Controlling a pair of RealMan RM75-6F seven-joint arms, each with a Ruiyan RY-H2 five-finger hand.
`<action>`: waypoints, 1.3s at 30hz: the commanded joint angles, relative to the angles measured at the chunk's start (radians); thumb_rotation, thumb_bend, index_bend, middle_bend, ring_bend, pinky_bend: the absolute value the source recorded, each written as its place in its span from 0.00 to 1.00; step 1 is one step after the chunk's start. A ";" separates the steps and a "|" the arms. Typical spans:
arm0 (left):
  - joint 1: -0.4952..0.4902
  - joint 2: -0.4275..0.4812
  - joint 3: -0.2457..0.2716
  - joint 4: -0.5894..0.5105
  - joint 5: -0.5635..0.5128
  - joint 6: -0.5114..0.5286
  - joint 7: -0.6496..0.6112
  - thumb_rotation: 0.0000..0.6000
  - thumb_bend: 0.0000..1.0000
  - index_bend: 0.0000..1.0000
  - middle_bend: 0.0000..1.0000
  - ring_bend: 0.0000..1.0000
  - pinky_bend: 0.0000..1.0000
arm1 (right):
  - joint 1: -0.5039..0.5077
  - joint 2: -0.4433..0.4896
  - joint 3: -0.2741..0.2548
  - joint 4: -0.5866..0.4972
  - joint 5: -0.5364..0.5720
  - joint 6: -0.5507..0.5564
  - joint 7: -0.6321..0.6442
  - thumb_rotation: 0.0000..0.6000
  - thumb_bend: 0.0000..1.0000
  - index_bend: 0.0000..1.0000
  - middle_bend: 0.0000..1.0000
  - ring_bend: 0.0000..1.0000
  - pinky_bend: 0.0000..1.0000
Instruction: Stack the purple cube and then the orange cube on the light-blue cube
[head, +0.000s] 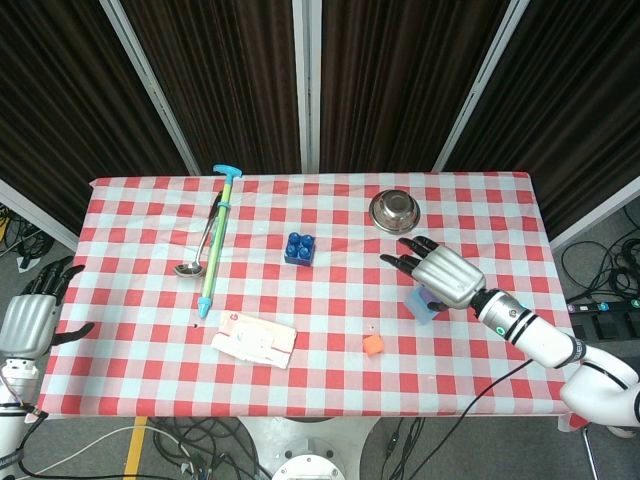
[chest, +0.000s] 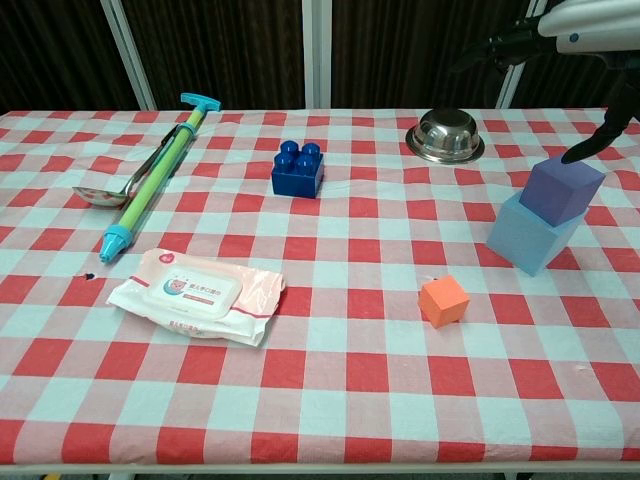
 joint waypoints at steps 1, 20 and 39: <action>0.001 0.001 0.000 -0.002 0.001 0.002 -0.001 1.00 0.09 0.22 0.20 0.12 0.27 | 0.023 0.116 0.043 -0.193 0.020 -0.013 -0.025 1.00 0.01 0.00 0.28 0.03 0.11; 0.000 -0.019 -0.002 0.043 -0.028 -0.035 -0.021 1.00 0.09 0.22 0.20 0.12 0.27 | 0.090 -0.189 0.025 -0.259 0.494 -0.189 -0.531 1.00 0.04 0.00 0.34 0.07 0.03; -0.001 -0.029 -0.001 0.064 -0.028 -0.041 -0.034 1.00 0.09 0.22 0.20 0.12 0.26 | 0.028 -0.328 -0.037 -0.127 0.550 -0.093 -0.596 1.00 0.04 0.00 0.35 0.08 0.00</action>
